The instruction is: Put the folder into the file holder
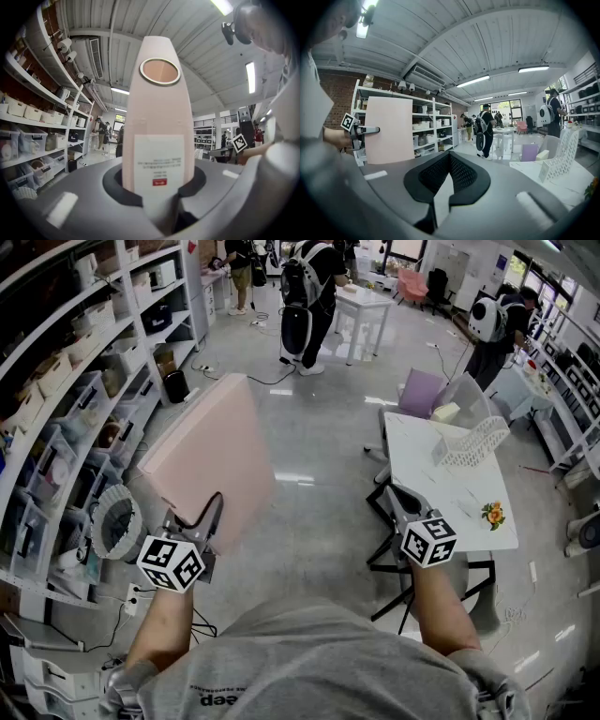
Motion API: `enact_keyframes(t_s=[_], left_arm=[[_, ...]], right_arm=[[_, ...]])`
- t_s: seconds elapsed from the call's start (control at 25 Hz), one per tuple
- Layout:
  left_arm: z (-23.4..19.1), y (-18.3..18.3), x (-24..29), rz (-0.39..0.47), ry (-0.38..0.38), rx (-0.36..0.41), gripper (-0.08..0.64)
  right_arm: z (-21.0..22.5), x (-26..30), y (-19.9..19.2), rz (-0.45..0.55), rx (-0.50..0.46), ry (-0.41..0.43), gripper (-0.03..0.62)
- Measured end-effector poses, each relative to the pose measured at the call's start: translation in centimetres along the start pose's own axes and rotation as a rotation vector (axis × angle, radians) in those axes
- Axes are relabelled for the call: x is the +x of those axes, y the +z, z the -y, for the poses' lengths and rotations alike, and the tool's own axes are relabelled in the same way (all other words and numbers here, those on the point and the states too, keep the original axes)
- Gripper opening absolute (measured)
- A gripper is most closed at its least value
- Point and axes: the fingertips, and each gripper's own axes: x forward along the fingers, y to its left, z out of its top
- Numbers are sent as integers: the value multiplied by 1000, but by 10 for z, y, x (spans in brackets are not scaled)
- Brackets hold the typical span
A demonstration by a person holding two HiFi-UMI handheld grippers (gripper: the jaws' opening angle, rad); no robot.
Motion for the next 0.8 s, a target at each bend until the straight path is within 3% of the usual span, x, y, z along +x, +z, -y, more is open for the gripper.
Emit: enact_keyframes(t_s=[0.8], left_arm=[[38,1,29,4,29,37,189]], right_arm=[[40,-17,10,21,-40,23,3]])
